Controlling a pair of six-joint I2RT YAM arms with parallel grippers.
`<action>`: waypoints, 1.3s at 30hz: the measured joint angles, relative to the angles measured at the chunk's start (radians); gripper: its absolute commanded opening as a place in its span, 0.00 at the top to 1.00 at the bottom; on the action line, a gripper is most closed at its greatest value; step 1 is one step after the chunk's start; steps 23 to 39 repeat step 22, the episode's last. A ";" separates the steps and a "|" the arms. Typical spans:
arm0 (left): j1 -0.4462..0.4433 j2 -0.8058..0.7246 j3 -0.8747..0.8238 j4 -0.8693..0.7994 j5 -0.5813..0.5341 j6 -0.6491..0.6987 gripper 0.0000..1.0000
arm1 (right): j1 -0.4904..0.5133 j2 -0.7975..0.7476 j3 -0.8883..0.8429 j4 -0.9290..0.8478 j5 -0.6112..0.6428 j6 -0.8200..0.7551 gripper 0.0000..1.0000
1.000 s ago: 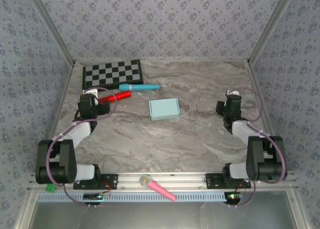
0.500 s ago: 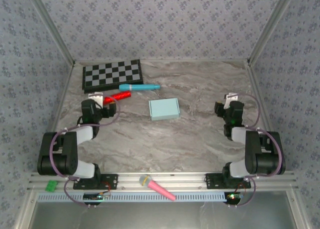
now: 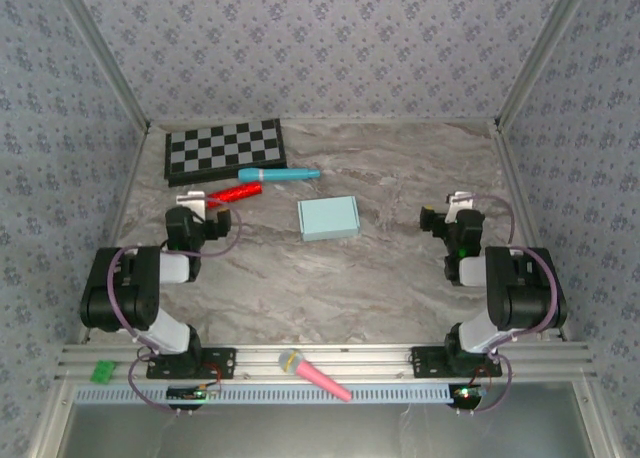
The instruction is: Fold the paper box
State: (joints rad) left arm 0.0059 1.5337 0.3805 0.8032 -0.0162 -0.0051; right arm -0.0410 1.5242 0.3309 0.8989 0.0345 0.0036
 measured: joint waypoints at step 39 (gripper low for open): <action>0.003 0.000 0.015 0.002 -0.030 -0.014 0.00 | 0.007 0.000 0.019 -0.006 0.041 -0.001 0.01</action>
